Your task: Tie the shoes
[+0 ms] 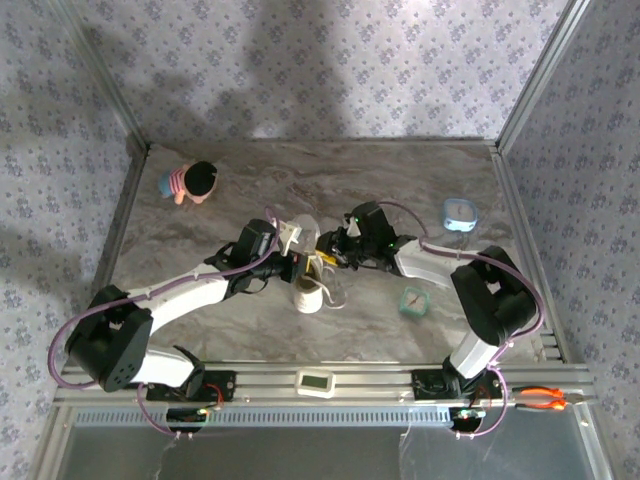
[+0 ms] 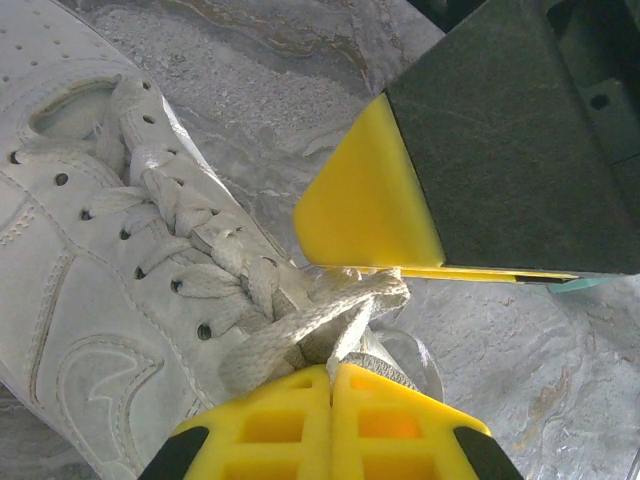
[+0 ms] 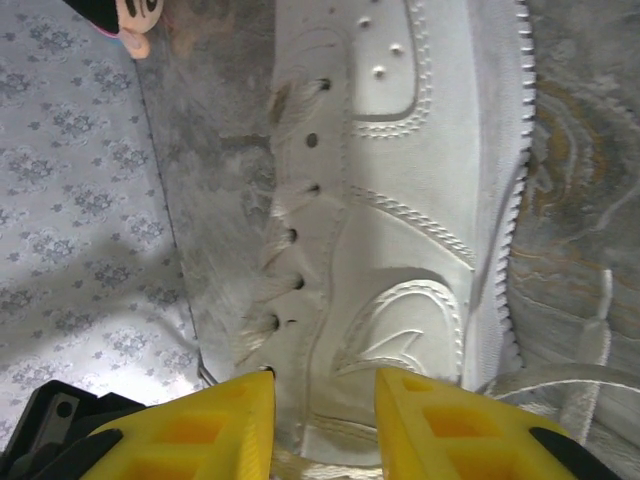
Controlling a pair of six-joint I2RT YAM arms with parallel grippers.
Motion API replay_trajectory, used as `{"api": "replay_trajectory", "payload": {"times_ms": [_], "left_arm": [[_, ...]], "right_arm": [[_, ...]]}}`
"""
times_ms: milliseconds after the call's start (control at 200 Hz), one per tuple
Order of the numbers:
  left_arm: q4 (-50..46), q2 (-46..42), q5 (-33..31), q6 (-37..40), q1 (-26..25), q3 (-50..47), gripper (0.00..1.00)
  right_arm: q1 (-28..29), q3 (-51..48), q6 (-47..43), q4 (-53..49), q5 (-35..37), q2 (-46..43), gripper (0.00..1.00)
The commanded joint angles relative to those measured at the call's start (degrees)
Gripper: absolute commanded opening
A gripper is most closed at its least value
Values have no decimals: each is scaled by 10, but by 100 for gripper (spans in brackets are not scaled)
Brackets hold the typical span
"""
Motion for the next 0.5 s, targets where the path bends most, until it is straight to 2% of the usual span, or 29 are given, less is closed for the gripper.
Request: {"api": "replay_trajectory", "payload": {"times_ms": [0,160,230,350,495], "left_arm": [[24,12,-23,-4,-3,3,0],[17,10,-23,-1,-4,5,0],[9,4,-23,3,-4,6,1],[-5,-14,-24,13,-4,5,9],[-30,-49,-22,28,-4,5,31]], "right_arm": [[6,21,11,8,-7,5,25],[8,34,-22,-16,2,0,0],[8,43,-53,-41,11,-7,0],[9,73,-114,-94,26,-17,0],[12,111,-178,-155,53,-29,0]]}}
